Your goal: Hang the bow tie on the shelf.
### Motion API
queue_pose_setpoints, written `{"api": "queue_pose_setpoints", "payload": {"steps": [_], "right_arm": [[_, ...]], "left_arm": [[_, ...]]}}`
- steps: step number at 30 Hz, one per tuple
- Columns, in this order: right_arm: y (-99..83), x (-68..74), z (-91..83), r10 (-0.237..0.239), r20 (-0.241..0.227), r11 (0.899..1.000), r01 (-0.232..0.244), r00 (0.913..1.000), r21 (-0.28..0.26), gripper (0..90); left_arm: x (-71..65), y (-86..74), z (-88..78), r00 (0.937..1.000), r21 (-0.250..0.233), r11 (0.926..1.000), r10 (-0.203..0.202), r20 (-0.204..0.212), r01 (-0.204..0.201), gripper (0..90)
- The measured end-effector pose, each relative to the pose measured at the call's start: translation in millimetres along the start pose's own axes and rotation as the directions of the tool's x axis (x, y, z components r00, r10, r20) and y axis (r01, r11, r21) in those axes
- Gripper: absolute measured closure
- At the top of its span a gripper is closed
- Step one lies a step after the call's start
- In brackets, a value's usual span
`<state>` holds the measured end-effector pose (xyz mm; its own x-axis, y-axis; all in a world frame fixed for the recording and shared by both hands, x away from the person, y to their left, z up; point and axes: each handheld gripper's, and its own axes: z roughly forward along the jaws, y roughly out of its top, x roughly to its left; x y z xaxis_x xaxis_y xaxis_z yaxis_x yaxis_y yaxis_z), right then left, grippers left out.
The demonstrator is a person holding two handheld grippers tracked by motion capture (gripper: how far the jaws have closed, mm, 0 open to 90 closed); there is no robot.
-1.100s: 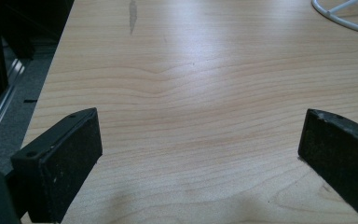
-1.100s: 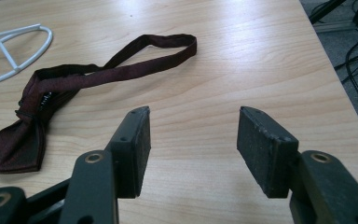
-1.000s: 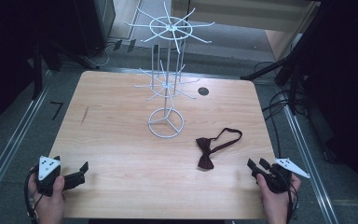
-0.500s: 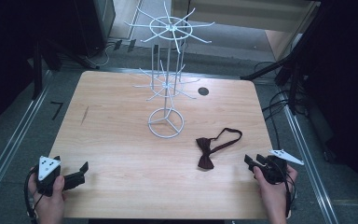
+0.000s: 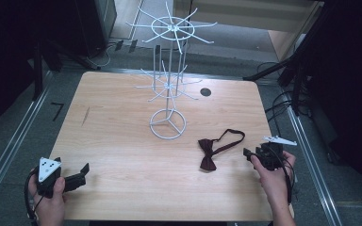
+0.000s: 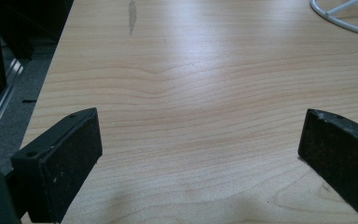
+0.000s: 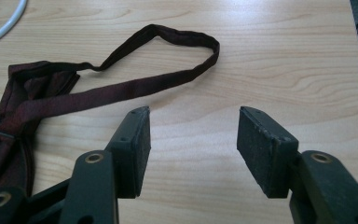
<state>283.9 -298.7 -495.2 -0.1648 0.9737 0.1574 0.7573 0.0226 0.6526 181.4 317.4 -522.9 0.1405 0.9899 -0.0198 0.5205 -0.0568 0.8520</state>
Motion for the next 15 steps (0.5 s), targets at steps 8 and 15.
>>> {"api": "queue_pose_setpoints", "payload": {"steps": [8,15], "right_arm": [[20.5,2.1,9.3,-0.033,0.027,0.997,0.031,0.9991,0.072,45.9],[40.9,2.7,20.0,-0.051,0.005,0.986,0.049,0.9987,0.162,50.4]], "left_arm": [[0.4,0.1,0.1,1.0000,0.000,1.0000,-0.002,0.001,0.002,0.1],[0.7,0.0,0.1,1.0000,0.000,1.0000,-0.005,0.002,0.005,0.1]]}}
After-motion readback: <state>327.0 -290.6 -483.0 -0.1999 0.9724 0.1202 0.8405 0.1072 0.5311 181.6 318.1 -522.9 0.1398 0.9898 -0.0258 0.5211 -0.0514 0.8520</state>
